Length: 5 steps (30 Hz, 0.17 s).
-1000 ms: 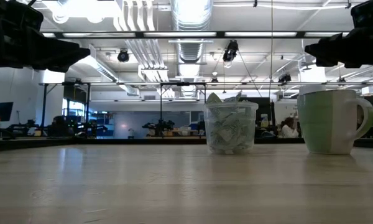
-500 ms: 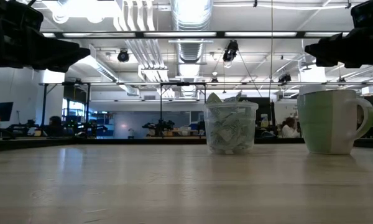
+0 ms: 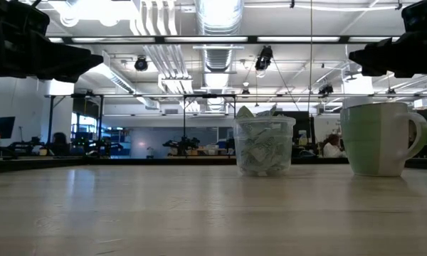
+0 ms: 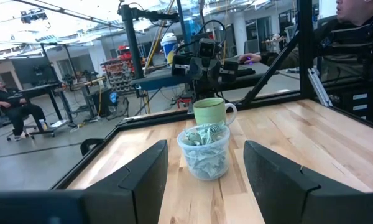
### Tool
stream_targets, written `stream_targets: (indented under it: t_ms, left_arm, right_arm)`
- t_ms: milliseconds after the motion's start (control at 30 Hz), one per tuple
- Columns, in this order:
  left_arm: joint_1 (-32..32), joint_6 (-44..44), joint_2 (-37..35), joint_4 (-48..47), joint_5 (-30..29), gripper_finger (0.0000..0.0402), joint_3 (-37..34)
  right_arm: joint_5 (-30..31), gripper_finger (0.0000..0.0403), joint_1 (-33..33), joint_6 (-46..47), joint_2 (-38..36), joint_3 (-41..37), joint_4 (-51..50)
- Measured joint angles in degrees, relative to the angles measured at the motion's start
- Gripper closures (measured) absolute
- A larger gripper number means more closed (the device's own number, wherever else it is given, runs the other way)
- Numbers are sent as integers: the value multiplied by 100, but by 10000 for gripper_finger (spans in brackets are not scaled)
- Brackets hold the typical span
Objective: Pick and place Stevia / Truvia into bins
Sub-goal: Return to Home Position
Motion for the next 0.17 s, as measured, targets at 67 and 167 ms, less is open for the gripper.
stream_targets:
  t_ms: [67, 167]
  left_arm:
    - [0, 1, 1, 0, -1, 207, 0]
    - [0, 0, 0, 0, -1, 207, 0]
  right_arm:
    - [-2, 346, 0, -1, 0, 0, 0]
    - [-2, 346, 0, -1, 0, 0, 0]
